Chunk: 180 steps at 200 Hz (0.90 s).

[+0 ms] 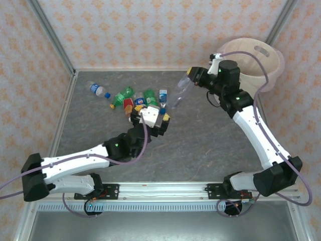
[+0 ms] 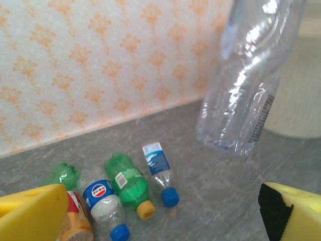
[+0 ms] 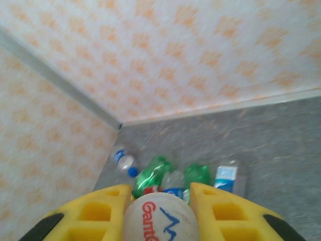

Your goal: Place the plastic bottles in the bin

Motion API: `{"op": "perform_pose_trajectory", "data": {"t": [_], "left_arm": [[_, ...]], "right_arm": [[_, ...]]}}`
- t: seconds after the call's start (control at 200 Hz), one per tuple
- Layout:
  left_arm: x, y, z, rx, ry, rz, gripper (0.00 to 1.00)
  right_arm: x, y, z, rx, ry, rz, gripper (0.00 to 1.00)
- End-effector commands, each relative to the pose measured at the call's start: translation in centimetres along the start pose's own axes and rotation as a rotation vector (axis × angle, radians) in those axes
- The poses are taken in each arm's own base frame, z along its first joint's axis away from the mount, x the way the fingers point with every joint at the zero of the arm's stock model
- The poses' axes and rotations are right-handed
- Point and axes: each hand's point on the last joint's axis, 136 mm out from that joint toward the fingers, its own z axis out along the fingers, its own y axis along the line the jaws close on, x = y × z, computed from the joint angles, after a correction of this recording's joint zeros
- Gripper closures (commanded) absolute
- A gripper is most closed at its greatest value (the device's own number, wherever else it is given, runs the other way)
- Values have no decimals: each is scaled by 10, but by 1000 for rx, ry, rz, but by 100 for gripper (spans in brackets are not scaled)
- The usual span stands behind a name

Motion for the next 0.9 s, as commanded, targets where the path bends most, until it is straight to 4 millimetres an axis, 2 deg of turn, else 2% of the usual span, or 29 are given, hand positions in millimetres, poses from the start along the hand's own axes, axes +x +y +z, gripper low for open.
{"op": "perform_pose_trajectory", "data": {"t": [0.0, 0.205, 0.395, 0.536, 0.636, 0.776, 0.896], "left_arm": [[-7, 8, -12, 25, -33, -104, 1], [-13, 23, -27, 38, -61, -172, 1], [-7, 33, -34, 30, -61, -193, 1], [-1, 39, -37, 19, -59, -206, 1], [2, 42, -38, 14, -60, -214, 1], [3, 43, -38, 13, -57, -216, 1], [3, 43, -39, 13, -56, -218, 1]], "right_arm": [[-62, -13, -28, 78, -202, 38, 79], [-136, -76, -80, 241, -505, 203, 82], [-184, -104, -124, 410, -748, 218, 83], [-203, -120, -153, 557, -901, 180, 84], [-211, -129, -163, 636, -962, 142, 84], [-217, -146, -162, 760, -980, 94, 84], [-218, -158, -150, 821, -947, 46, 81]]}}
